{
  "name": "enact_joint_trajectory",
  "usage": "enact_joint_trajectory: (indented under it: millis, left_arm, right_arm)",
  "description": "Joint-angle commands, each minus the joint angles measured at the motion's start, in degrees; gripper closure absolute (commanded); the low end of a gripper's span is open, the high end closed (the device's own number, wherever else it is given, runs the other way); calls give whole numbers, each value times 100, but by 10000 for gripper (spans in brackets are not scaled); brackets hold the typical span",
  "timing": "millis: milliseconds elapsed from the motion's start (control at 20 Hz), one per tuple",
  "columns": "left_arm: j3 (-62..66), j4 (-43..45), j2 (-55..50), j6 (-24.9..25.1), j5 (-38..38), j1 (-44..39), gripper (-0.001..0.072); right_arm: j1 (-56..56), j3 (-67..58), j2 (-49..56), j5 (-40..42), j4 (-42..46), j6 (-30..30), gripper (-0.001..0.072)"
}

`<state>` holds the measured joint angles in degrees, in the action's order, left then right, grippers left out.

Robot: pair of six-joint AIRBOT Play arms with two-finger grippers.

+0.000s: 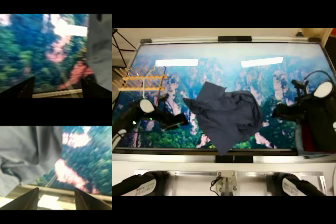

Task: Fold the shirts.

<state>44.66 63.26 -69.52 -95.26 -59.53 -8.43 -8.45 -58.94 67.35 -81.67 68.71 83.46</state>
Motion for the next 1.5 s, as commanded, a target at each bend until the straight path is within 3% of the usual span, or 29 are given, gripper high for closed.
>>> enact_joint_trajectory:
  millis: [0, 50, 100, 350, 400, 450, 500, 550, 750, 950, 1000, 1150, 1200, 1350, 1450]
  left_arm:
    - [-916, -1537, -72, 138, 1770, -557, 0]
    - [-896, -1668, -190, 140, 1991, -726, 69]
    - [-872, -1834, -302, 140, 2227, -894, 104]
    - [-846, -2542, -706, 129, 3106, -1268, 113]
    - [-844, -2566, -717, 98, 3161, -1259, 210]
    - [-837, -2564, -708, 98, 3165, -1241, 479]
    - [-835, -2562, -699, 118, 3139, -1220, 607]
    - [-817, -2559, -693, 221, 3077, -1182, 666]
    - [-675, -2553, -428, 780, 2518, -1012, 670]
    - [-675, -2490, -66, 782, 2498, -916, 671]
    - [-675, -2494, -44, 780, 2498, -892, 670]
    - [-671, -2492, 4, 785, 2487, -772, 671]
    - [-660, -2481, 55, 791, 2461, -695, 671]
    - [-223, -2420, 439, 1672, 1939, -214, 673]
    - [476, -2002, 957, 1816, 1464, 227, 673]
  right_arm:
    - [-168, 776, -334, 234, -330, 33, 154]
    - [-168, 822, -319, 284, -286, 33, 152]
    - [-168, 844, -264, 284, -216, 33, 45]
    - [293, 1071, 170, 570, -221, 57, 42]
    - [479, 1207, 269, 774, -227, 118, 42]
    - [632, 1309, 374, 925, -247, 190, 42]
    - [782, 1386, 494, 1054, -315, 247, 42]
    - [914, 1427, 592, 1150, -431, 273, 42]
    - [1344, 1438, 850, 1700, -752, 315, 44]
    - [1749, 1438, 1158, 2063, -973, 413, 82]
    - [1886, 1438, 1217, 2109, -951, 415, 145]
    - [2168, 1436, 1276, 2212, -970, 417, 552]
    - [2170, 1436, 1252, 2109, -981, 396, 644]
    - [2083, 1165, 798, 1414, -459, 122, 644]
    - [1902, 603, 151, 791, 273, 20, 644]
